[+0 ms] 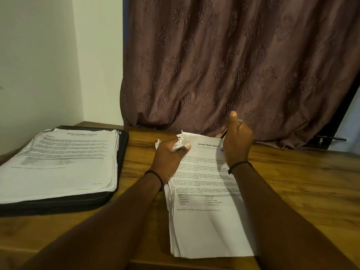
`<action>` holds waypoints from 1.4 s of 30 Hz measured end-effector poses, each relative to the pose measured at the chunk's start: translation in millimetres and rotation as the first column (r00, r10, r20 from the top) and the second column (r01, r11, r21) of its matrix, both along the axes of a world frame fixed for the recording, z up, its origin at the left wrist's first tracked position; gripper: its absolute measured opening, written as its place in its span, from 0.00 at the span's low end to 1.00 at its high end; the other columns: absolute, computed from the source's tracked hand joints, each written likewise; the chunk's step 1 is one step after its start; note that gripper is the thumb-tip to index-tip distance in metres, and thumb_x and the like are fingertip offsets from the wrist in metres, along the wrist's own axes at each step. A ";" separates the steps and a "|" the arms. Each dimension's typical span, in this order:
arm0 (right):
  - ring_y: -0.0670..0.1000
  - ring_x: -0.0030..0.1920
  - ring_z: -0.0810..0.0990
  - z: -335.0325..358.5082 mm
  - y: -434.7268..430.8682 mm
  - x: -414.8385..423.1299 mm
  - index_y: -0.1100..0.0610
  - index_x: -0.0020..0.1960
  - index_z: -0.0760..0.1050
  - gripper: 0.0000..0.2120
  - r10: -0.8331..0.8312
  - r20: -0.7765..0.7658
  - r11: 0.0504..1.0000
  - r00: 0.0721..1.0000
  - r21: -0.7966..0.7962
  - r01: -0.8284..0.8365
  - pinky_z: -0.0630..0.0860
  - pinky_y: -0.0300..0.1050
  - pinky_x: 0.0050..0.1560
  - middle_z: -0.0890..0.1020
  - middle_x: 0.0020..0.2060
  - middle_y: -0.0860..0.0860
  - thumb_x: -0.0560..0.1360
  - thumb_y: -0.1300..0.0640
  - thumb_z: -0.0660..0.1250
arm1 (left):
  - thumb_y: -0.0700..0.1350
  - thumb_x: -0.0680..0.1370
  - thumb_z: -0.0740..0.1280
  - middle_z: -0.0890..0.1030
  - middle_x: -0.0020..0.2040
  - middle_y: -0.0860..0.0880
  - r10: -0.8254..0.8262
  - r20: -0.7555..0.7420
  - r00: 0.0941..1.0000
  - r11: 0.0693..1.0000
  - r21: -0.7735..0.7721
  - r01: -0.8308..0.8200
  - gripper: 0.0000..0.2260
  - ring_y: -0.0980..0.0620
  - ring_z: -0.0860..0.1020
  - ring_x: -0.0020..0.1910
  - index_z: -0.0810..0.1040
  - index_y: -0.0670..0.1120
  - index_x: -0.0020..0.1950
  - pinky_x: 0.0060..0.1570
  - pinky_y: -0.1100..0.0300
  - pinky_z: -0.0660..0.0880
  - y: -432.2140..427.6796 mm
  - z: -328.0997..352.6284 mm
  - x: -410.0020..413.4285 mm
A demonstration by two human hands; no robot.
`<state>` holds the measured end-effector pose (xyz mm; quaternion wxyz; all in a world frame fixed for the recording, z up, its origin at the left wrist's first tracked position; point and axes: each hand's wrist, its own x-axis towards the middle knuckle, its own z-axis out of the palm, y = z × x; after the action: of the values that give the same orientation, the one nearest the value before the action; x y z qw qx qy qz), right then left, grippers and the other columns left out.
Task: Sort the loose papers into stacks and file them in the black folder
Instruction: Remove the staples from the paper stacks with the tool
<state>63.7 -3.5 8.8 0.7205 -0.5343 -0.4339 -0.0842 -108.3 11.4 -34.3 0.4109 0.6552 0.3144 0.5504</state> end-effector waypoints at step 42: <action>0.61 0.68 0.72 -27.6 -14.3 73.2 0.61 0.71 0.69 0.21 -0.081 0.386 0.382 0.919 -0.839 0.387 0.67 0.53 0.70 0.73 0.69 0.61 0.83 0.51 0.59 | 0.43 0.79 0.67 0.83 0.55 0.44 0.206 0.016 0.978 0.975 -0.091 -0.204 0.12 0.49 0.80 0.50 0.79 0.40 0.61 0.48 0.61 0.72 8.7 -0.1 -10.4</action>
<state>136.8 -17.8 -18.9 0.2293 -0.8748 -0.4266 -0.0147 -118.7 20.1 -34.4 0.3847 0.5932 0.3994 0.5835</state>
